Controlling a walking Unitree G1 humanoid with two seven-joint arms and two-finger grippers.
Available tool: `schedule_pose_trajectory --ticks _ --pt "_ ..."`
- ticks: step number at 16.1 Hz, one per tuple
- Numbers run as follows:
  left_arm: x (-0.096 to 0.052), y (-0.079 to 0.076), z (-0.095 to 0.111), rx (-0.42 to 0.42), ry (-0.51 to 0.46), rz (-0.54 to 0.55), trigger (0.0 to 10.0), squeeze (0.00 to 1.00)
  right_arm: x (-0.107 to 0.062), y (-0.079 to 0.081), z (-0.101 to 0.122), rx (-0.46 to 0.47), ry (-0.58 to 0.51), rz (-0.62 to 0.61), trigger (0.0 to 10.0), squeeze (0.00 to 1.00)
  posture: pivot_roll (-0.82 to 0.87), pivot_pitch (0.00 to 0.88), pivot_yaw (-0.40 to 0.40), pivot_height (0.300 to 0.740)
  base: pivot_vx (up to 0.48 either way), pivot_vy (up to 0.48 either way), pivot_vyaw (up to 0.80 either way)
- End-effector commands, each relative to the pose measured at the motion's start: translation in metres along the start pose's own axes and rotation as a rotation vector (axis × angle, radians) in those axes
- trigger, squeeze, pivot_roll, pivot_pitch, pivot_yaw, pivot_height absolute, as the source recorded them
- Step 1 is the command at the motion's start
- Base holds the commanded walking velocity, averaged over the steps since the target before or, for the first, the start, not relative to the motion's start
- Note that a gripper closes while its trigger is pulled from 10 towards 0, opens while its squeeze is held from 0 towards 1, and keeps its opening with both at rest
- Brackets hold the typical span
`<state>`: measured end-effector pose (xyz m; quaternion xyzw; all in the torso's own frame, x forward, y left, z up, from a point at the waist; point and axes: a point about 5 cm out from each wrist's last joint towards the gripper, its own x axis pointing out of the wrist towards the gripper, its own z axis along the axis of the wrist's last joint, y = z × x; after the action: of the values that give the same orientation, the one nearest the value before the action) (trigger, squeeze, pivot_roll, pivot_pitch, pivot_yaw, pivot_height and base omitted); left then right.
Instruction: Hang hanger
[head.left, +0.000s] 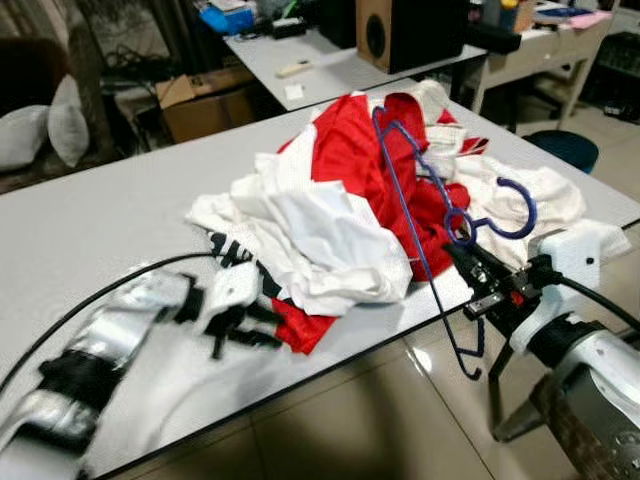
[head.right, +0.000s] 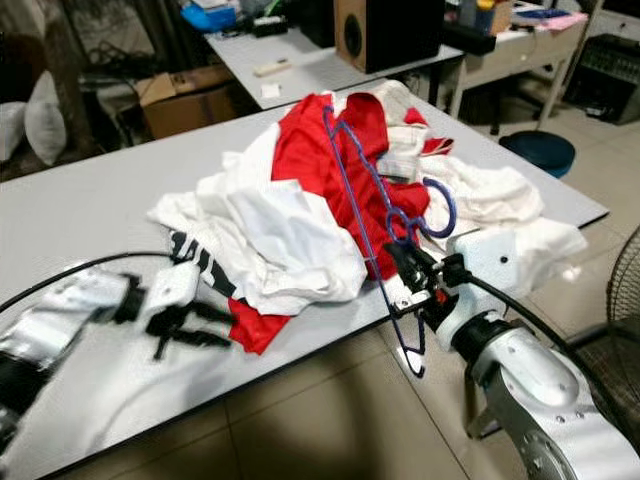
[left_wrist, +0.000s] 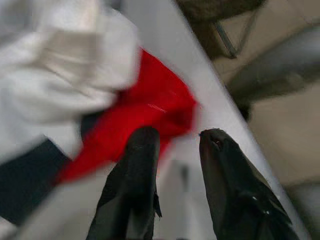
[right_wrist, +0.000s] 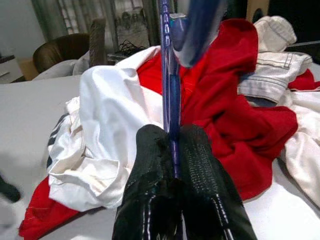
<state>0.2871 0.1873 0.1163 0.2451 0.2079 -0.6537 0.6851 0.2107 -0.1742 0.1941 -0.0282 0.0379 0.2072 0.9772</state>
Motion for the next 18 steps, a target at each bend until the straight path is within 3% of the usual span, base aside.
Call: schedule_pose_trajectory --ticks 1,3,4,5,7,8,9,13,15,17,18 --pt "-0.012 -0.002 0.000 -0.013 0.004 0.002 0.0 0.00 -0.002 0.002 0.003 -0.003 -0.009 0.008 10.0 0.00 -0.19 0.000 0.136 0.740 0.000 0.000 0.00" --pt "-0.024 0.015 0.019 -0.041 -0.141 0.183 0.0 0.00 -0.002 0.001 0.003 0.002 -0.009 0.007 10.0 0.00 -0.18 0.000 0.132 0.740 0.000 0.000 0.00" --pt "-0.023 0.020 0.022 -0.047 -0.161 0.225 0.0 0.00 -0.001 0.002 0.003 0.004 -0.009 0.008 10.0 0.00 -0.18 0.000 0.133 0.740 0.000 0.000 0.00" --pt "-0.011 0.045 0.027 -0.127 -0.196 0.420 10.0 0.00 0.001 0.004 0.003 0.009 -0.013 0.014 10.0 0.00 -0.18 0.000 0.138 0.740 0.000 0.000 0.00" --pt "0.001 0.060 0.030 -0.196 -0.212 0.514 10.0 0.00 0.003 0.005 0.004 0.011 -0.019 0.017 10.0 0.00 -0.18 0.000 0.146 0.740 0.000 0.000 0.00" --pt "0.006 0.065 0.029 -0.192 -0.182 0.539 10.0 0.70 0.004 0.005 0.004 0.010 -0.020 0.014 10.0 0.00 -0.19 0.000 0.155 0.740 0.000 0.000 0.00" --pt "0.008 0.070 0.029 -0.192 -0.167 0.573 10.0 1.00 0.003 0.005 0.004 0.009 -0.022 0.010 10.0 0.00 -0.19 0.000 0.161 0.740 0.000 0.000 0.00" --pt "-0.002 0.083 0.028 -0.195 -0.122 0.654 10.0 1.00 0.000 0.004 0.005 0.004 -0.026 -0.006 10.0 0.00 -0.21 0.000 0.175 0.740 0.000 0.000 0.00" --pt "-0.012 0.083 0.028 -0.189 -0.134 0.604 10.0 1.00 -0.002 0.005 0.006 0.002 -0.027 -0.007 10.0 0.00 -0.22 0.000 0.179 0.740 0.000 0.000 0.00" --pt "-0.024 0.075 0.025 -0.204 -0.175 0.454 10.0 1.00 -0.004 0.004 0.005 -0.001 -0.020 -0.008 10.0 0.00 -0.22 0.000 0.175 0.740 0.000 0.000 0.00" --pt "-0.029 0.079 0.019 -0.205 -0.118 0.527 10.0 1.00 -0.003 0.004 0.004 -0.001 -0.019 -0.007 10.0 0.00 -0.22 0.000 0.173 0.740 0.000 0.000 0.00"
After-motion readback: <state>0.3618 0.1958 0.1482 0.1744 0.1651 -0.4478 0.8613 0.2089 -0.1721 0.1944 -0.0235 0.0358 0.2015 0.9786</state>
